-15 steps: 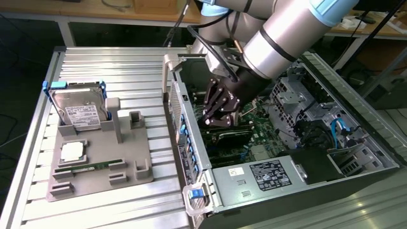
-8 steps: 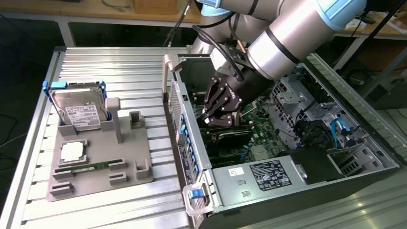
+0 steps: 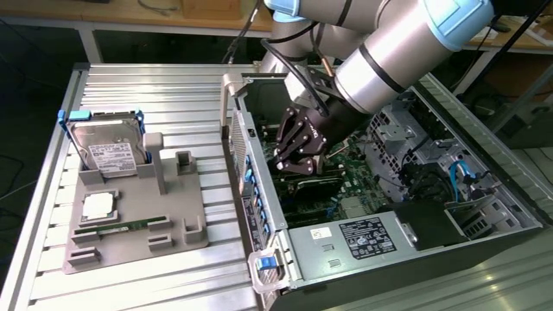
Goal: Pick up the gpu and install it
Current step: 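Press down on the gpu until it lock into place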
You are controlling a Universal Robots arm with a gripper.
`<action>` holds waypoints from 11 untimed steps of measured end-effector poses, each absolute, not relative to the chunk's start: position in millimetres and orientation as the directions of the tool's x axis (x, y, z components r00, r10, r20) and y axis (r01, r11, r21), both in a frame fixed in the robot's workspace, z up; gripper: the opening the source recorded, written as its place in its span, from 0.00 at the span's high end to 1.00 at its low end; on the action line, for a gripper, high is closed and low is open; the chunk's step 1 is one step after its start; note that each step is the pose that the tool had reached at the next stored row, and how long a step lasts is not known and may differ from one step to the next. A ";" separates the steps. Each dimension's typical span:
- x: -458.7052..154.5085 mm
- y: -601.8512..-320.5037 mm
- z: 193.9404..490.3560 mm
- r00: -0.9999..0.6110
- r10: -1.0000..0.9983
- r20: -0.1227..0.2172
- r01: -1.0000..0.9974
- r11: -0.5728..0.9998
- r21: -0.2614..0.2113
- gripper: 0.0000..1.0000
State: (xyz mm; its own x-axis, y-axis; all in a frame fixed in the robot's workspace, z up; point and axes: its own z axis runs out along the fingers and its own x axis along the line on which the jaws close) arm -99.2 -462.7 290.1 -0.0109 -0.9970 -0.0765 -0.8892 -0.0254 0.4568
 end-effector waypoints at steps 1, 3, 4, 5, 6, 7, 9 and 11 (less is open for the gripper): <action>-99.2 -462.8 289.5 -0.011 -0.997 -0.078 -0.889 -0.026 0.458 0.89; -98.3 -463.5 288.8 -0.012 -0.996 -0.084 -0.885 -0.029 0.465 0.89; -97.5 -463.7 288.7 -0.012 -0.996 -0.089 -0.882 -0.032 0.471 0.89; -96.6 -463.8 288.6 -0.013 -0.995 -0.097 -0.879 -0.035 0.476 0.89; -95.6 -463.8 288.5 -0.013 -0.994 -0.104 -0.877 -0.039 0.479 0.89; -94.6 -463.8 288.5 -0.014 -0.994 -0.109 -0.875 -0.041 0.482 0.89; -93.6 -463.9 288.1 -0.014 -0.994 -0.111 -0.873 -0.042 0.485 0.89; -93.4 -464.6 286.5 -0.014 -0.994 -0.111 -0.871 -0.042 0.489 0.89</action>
